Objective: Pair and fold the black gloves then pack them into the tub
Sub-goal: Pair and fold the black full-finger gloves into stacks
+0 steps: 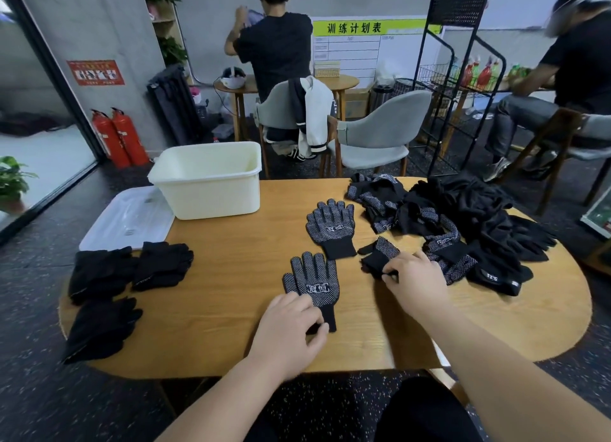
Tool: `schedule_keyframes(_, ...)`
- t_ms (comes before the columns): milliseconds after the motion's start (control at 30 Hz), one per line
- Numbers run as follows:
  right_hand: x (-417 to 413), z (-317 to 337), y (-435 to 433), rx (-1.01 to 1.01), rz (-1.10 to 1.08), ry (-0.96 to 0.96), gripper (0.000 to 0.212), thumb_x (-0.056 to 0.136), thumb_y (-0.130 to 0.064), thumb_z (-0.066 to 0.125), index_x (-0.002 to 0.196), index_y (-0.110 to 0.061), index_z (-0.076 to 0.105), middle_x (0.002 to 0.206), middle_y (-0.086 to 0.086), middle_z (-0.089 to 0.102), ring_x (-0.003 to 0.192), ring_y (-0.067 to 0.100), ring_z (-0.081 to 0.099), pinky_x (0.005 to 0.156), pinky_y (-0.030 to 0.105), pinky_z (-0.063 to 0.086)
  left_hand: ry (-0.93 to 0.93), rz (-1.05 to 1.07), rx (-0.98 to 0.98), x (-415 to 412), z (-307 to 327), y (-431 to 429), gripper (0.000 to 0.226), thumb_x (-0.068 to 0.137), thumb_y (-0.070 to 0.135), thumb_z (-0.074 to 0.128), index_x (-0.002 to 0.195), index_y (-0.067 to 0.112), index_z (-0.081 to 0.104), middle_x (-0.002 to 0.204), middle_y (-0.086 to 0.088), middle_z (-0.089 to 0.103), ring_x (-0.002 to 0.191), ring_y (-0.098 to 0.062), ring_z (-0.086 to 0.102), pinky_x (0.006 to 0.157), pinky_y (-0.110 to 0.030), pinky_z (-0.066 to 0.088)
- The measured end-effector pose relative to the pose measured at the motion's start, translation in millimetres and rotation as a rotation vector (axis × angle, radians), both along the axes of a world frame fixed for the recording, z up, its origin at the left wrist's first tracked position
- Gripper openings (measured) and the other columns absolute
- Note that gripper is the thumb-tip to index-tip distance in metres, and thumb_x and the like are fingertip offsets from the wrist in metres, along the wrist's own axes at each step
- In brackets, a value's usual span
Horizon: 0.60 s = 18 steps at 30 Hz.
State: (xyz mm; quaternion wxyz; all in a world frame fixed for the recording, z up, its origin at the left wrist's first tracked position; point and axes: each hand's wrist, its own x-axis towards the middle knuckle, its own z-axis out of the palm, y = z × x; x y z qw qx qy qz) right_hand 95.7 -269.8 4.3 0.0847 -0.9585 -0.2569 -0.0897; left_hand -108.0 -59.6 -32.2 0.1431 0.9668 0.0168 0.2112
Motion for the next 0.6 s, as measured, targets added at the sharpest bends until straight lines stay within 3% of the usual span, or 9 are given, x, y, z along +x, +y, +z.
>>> schedule_keyframes(133, -6, 7, -1, 0.133, -0.025, -0.031, 0.007, 0.091, -0.033, 0.074, 0.094, -0.030, 0.079, 0.101, -0.009, 0.074, 0.102, 0.026, 0.057, 0.083, 0.040, 0.049, -0.003, -0.104, -0.071, -15, -1, -10, 0.021, 0.103, 0.044, 0.055, 0.096, 0.034, 0.072, 0.098, 0.023, 0.056, 0.096, -0.002, 0.050, 0.102, -0.031, 0.040)
schedule_keyframes(300, -13, 61, 12, 0.576, 0.027, 0.172, 0.006, 0.087, -0.029, 0.077, 0.087, -0.035, 0.077, 0.086, -0.016, 0.070, 0.085, 0.013, 0.065, 0.073, 0.032, 0.051, -0.108, -0.042, -0.258, -9, 15, -6, 0.020, 0.100, 0.033, 0.059, 0.116, 0.030, 0.071, 0.117, 0.021, 0.062, 0.115, -0.003, 0.055, 0.102, -0.035, 0.045)
schedule_keyframes(400, -15, 95, 28, 0.587, 0.162, 0.260, 0.006, 0.091, -0.025, 0.076, 0.088, -0.031, 0.076, 0.084, -0.014, 0.072, 0.080, 0.006, 0.065, 0.069, 0.023, 0.047, -0.141, 0.075, -0.275, 8, 47, 4, 0.035, 0.102, 0.035, 0.059, 0.137, 0.031, 0.062, 0.132, 0.017, 0.053, 0.125, -0.008, 0.049, 0.106, -0.039, 0.047)
schedule_keyframes(500, -19, 120, 45, 0.544, 0.301, 0.312, 0.011, 0.092, -0.023, 0.076, 0.084, -0.031, 0.075, 0.084, -0.014, 0.073, 0.077, -0.001, 0.063, 0.067, 0.015, 0.043, -0.128, 0.150, -0.211, 26, 89, 15, 0.063, 0.100, 0.039, 0.064, 0.158, 0.034, 0.040, 0.149, 0.015, 0.038, 0.136, -0.013, 0.037, 0.113, -0.035, 0.040)
schedule_keyframes(567, -22, 133, 61, 0.496, 0.383, 0.350, 0.011, 0.093, -0.025, 0.076, 0.085, -0.032, 0.075, 0.082, -0.014, 0.072, 0.070, -0.005, 0.060, 0.064, 0.015, 0.041, -0.105, 0.181, -0.160, 37, 112, 21, 0.073, 0.100, 0.043, 0.065, 0.163, 0.036, 0.029, 0.158, 0.016, 0.031, 0.144, -0.014, 0.029, 0.113, -0.034, 0.033)
schedule_keyframes(600, -22, 136, 68, 0.480, 0.420, 0.364, 0.011, 0.094, -0.026, 0.076, 0.086, -0.033, 0.075, 0.082, -0.013, 0.073, 0.069, -0.005, 0.059, 0.065, 0.017, 0.043, -0.099, 0.186, -0.136, 43, 121, 25, 0.070, 0.100, 0.043, 0.065, 0.162, 0.035, 0.033, 0.158, 0.016, 0.034, 0.146, -0.012, 0.027, 0.114, -0.034, 0.033)
